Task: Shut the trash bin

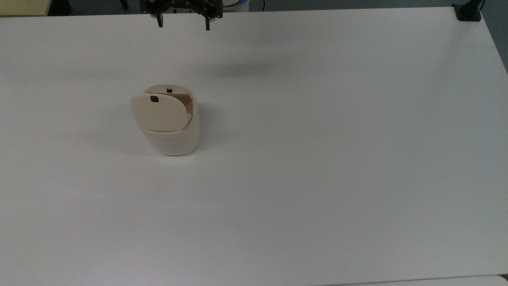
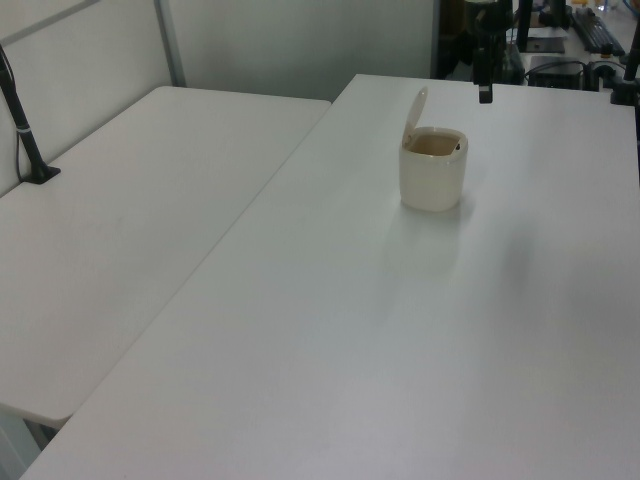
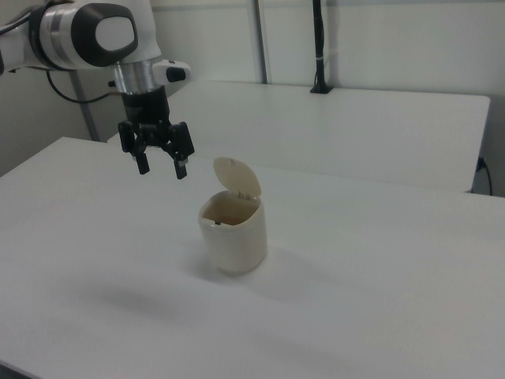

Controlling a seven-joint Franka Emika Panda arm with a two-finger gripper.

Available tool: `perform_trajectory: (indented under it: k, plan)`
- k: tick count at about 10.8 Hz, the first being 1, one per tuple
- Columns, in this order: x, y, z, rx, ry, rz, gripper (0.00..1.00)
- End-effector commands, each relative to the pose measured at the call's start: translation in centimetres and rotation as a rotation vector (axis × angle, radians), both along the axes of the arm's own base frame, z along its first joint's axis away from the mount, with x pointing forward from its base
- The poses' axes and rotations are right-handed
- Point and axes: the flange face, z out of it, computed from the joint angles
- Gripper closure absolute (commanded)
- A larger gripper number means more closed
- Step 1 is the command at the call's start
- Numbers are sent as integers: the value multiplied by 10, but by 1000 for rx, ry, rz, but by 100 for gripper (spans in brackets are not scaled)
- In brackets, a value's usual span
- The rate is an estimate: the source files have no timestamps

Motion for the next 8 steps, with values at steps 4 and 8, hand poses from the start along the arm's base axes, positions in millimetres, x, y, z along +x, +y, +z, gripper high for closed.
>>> perform_trajectory:
  k: [4, 8]
  plan:
    - [-4, -3, 5, -6, -5, -5, 4]
    - [-3, -3, 5, -6, -7, -6, 0]
